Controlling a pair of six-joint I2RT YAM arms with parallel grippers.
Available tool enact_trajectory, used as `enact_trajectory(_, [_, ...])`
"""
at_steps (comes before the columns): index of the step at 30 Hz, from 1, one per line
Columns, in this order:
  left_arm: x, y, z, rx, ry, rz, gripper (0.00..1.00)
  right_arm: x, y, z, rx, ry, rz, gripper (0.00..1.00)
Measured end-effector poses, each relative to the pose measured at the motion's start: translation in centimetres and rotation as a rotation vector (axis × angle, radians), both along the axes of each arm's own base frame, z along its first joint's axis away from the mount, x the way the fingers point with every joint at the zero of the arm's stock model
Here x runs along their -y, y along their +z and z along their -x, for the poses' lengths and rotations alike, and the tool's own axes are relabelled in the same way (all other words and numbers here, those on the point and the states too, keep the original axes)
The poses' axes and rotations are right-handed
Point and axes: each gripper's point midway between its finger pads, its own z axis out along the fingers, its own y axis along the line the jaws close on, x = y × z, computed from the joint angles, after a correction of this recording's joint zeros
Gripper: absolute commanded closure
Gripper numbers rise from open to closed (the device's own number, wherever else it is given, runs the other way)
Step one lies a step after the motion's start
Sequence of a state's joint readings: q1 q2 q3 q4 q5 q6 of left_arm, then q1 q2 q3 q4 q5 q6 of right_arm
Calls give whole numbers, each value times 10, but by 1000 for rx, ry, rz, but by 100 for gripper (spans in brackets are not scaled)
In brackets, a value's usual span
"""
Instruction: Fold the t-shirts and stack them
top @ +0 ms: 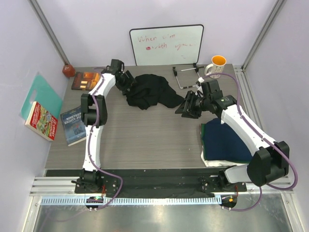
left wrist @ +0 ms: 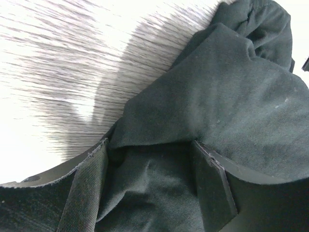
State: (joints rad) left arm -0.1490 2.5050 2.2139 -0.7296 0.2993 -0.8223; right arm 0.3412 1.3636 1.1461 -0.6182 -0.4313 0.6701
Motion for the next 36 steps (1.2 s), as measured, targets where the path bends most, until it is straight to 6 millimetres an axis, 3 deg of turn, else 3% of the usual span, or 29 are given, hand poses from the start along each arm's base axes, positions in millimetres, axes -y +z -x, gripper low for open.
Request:
enact_trajectory(7, [-3,-3,0,-14,4,33,38,4,0,-3,0,-34,13,50])
enact_trajectory(8, [-3,-4,0,-13,2,34,45,4,0,-3,0,-35,13,50])
enact_trajectory(9, [-3,-5,1,-12,1,35,70,4,0,-4,0,-36,13,50])
enact_trajectory(11, [-4,-8,4,-13,5,38,94,4,0,-4,-1,-37,15,50])
enact_trajectory(12, [-7,-16,8,-23,-2,29,100,4,-1,-4,-1,-37,15,50])
enact_trajectory(21, [-5,-17,19,-11,-10,77,100,3,-15,-7,-39,-30,30,50])
enact_trajectory(27, [-9,-8,53,-47,-5,1,100,3,-27,-11,-49,-12,41,51])
enact_trajectory(31, [-22,31,82,-29,-15,-104,100,5,-43,-11,-48,-14,31,52])
enact_trajectory(36, [-50,139,97,182,1,-206,100,9,-71,-2,-115,-33,14,52])
